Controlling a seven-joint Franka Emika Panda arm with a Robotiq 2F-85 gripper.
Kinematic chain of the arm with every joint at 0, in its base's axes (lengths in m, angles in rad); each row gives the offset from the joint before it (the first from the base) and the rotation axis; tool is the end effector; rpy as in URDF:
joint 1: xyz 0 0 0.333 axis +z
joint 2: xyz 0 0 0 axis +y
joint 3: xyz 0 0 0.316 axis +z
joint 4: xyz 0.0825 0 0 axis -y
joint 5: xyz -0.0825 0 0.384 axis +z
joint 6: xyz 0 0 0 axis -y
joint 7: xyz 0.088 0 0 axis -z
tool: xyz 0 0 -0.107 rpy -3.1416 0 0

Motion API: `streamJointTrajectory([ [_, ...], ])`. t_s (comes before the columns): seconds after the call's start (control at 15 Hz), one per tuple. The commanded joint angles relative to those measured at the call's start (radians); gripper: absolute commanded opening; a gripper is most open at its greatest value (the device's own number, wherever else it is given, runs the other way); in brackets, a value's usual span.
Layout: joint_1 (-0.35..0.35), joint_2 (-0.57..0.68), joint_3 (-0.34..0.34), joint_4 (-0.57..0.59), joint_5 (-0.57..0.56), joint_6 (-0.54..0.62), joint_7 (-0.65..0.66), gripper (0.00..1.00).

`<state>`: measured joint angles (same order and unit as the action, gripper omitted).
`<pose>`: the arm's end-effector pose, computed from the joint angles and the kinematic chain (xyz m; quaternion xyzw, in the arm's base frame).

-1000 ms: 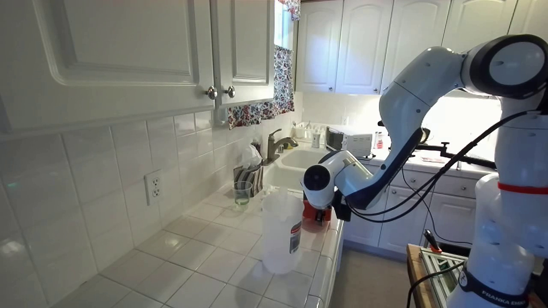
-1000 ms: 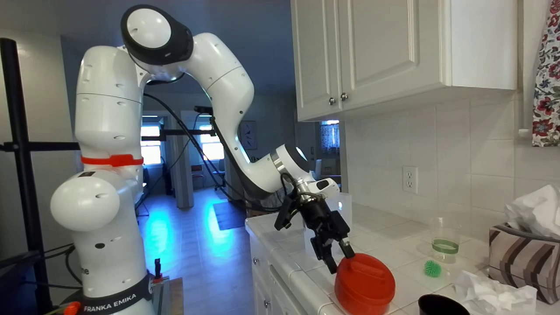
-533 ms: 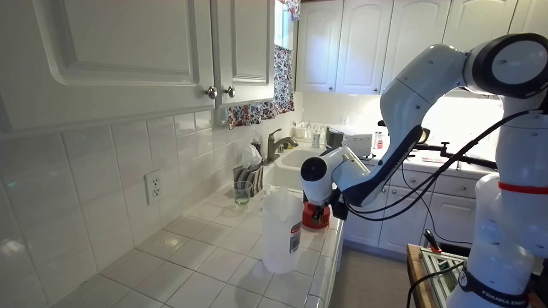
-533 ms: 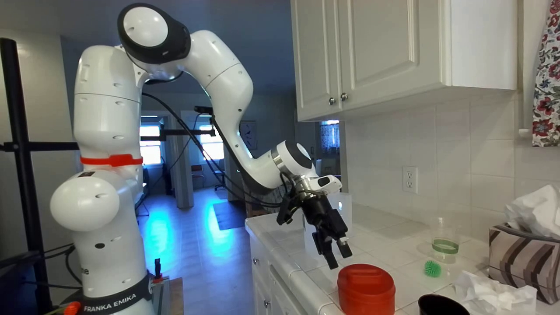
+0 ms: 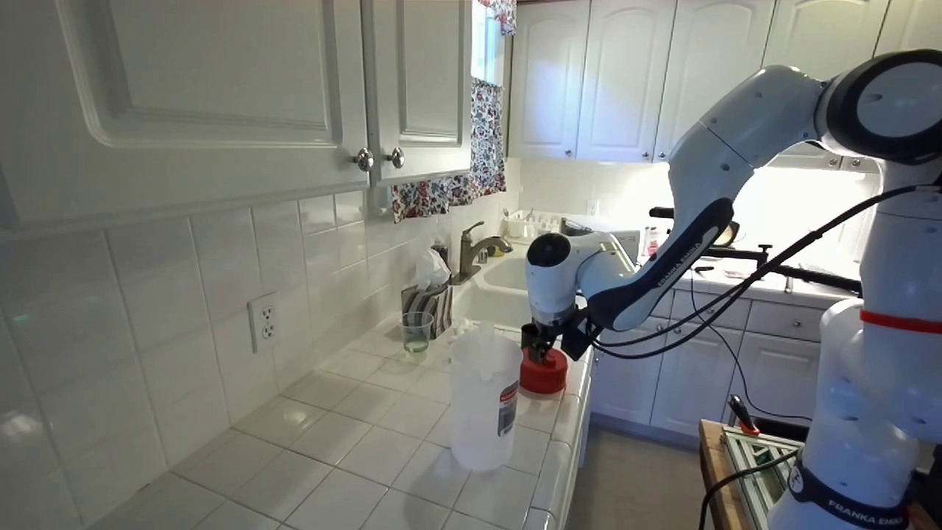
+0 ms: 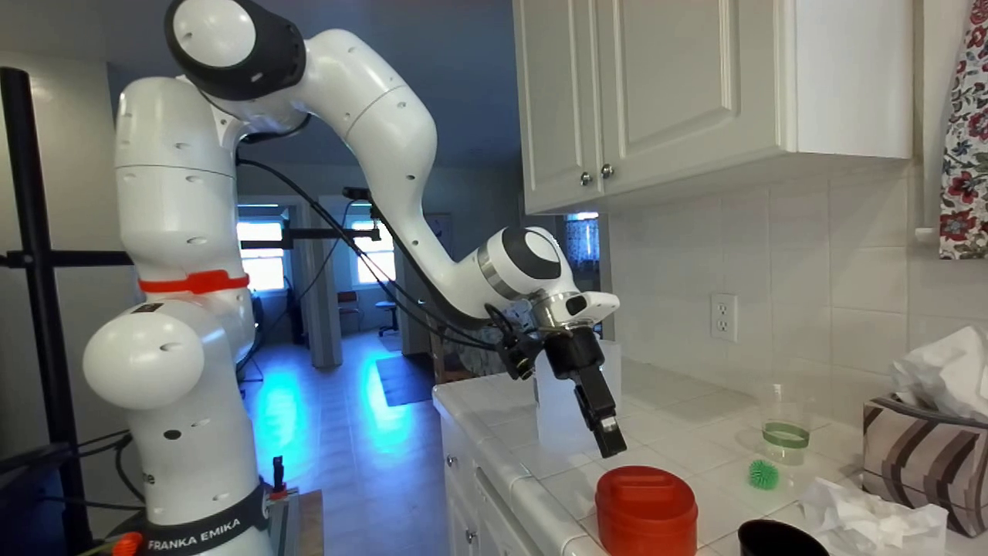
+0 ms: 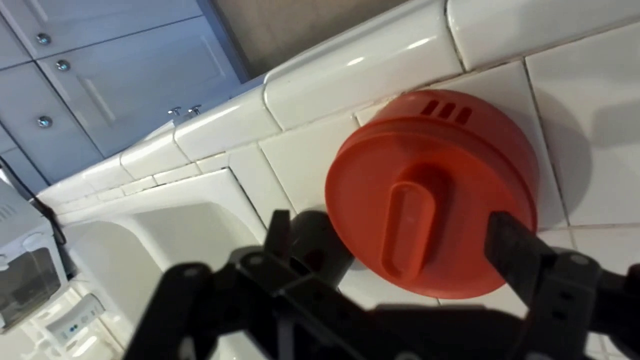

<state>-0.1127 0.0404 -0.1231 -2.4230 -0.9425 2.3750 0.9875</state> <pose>0.4666 -0.1213 0.2868 0.9237 -0.2319 0.0737 0.2960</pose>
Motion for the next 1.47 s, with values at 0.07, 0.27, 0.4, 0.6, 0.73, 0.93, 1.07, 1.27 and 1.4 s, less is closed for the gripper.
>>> streamJointTrajectory([
  [0.07,-0.02,-0.034,-0.022,-0.036,0.009,0.08,0.095,1.0],
  [0.27,-0.03,-0.039,-0.034,-0.052,0.022,0.142,0.117,1.0],
  [0.4,-0.042,-0.044,-0.043,-0.076,0.051,0.218,0.08,1.0],
  [0.6,-0.054,-0.056,-0.051,-0.117,0.14,0.325,-0.004,1.0],
  [0.73,-0.057,-0.058,-0.053,-0.134,0.201,0.364,-0.06,1.0],
  [0.93,-0.048,-0.027,-0.047,-0.101,0.193,0.335,-0.037,1.0],
  [1.07,-0.049,-0.035,-0.046,-0.106,0.199,0.335,-0.048,1.0],
  [1.27,-0.055,-0.013,-0.052,-0.088,0.21,0.327,-0.058,1.0],
  [1.4,-0.06,0.001,-0.059,-0.086,0.225,0.348,-0.08,1.0],
])
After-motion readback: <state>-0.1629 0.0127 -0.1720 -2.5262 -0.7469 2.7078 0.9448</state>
